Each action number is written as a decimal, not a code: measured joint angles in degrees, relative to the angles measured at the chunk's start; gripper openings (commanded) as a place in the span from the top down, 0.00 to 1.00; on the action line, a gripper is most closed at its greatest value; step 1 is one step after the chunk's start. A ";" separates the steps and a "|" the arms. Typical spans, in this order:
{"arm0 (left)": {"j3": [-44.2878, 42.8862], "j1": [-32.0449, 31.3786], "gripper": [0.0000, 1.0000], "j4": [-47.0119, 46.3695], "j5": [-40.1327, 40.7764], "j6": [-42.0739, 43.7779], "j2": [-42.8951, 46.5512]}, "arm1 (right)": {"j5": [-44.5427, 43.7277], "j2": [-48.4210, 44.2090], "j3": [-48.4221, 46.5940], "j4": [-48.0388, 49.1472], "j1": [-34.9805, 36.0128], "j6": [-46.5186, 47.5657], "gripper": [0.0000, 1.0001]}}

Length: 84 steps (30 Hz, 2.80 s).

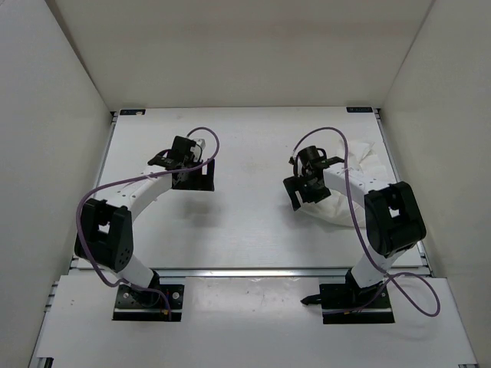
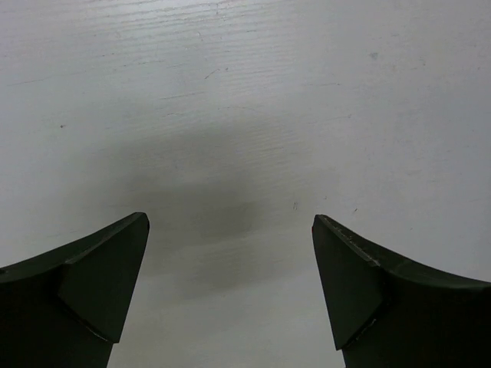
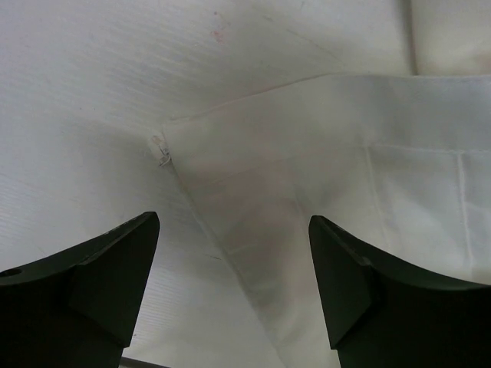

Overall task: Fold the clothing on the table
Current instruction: Move the skirt to the center of the board

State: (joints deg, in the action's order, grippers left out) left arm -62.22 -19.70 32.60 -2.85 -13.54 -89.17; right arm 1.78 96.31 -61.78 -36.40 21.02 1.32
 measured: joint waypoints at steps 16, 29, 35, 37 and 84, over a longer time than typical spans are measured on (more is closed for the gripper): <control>-0.48 0.42 0.02 0.35 0.39 0.02 0.11 | 0.37 2.47 1.68 0.96 0.20 0.11 0.30; -0.37 0.39 0.02 -0.22 -0.85 0.74 2.97 | 1.64 4.04 0.28 3.50 -3.08 0.52 0.99; -0.37 0.94 0.01 -0.28 -2.19 0.66 2.64 | 4.46 7.96 -4.76 3.82 -1.70 0.39 1.00; -0.39 1.81 0.01 -0.22 -2.56 0.66 2.32 | 6.32 12.11 -11.08 1.44 0.42 0.50 1.00; -25.44 0.28 0.02 -4.24 0.70 2.01 -23.91 | 21.14 15.10 -26.86 10.82 -13.81 -13.14 0.36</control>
State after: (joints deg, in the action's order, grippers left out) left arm -87.66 -19.42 28.36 -2.15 -11.53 -113.08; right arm 22.92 111.42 -88.64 -25.58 7.20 -11.81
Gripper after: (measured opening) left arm 0.985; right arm 0.735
